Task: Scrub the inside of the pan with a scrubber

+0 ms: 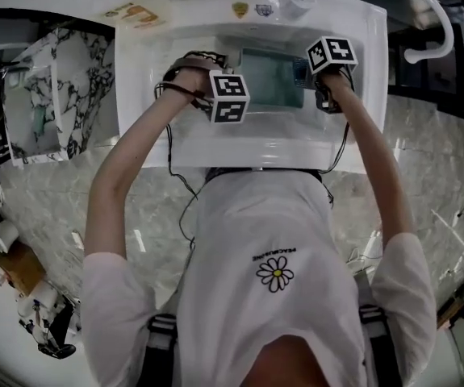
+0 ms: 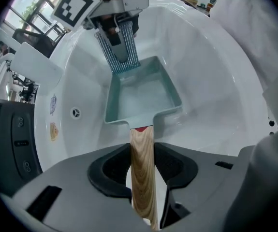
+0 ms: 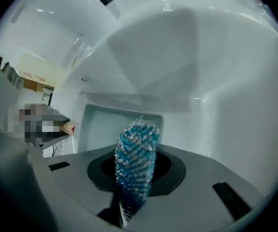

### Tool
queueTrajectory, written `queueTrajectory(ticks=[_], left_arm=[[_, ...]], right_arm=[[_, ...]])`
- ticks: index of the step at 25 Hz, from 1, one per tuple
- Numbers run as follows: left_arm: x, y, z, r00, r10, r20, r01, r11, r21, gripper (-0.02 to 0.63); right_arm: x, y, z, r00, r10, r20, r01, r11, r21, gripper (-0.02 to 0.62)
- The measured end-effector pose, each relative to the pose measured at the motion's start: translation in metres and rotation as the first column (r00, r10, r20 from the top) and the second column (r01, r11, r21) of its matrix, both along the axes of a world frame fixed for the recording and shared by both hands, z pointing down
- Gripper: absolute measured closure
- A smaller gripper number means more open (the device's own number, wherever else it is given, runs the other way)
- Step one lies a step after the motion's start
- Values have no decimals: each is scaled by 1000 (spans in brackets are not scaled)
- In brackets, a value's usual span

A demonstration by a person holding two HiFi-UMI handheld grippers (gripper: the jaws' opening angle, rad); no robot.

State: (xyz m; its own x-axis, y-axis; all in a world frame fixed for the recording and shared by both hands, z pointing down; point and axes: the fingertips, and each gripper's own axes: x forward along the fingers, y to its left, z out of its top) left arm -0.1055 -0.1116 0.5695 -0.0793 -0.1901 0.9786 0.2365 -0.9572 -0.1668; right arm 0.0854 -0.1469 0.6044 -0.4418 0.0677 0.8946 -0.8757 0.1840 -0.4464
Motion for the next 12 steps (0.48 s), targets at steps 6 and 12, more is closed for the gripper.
queueTrajectory(ticks=[6, 12], left_arm=[[-1, 6, -1, 1000, -25, -9, 25, 1000, -5, 446], [-4, 7, -4, 1000, -27, -17, 26, 999, -21, 446]], right_arm=[[-11, -3, 33, 999, 15, -44, -18, 998, -64, 538], [-23, -3, 42, 997, 70, -15, -71, 992, -105, 538]])
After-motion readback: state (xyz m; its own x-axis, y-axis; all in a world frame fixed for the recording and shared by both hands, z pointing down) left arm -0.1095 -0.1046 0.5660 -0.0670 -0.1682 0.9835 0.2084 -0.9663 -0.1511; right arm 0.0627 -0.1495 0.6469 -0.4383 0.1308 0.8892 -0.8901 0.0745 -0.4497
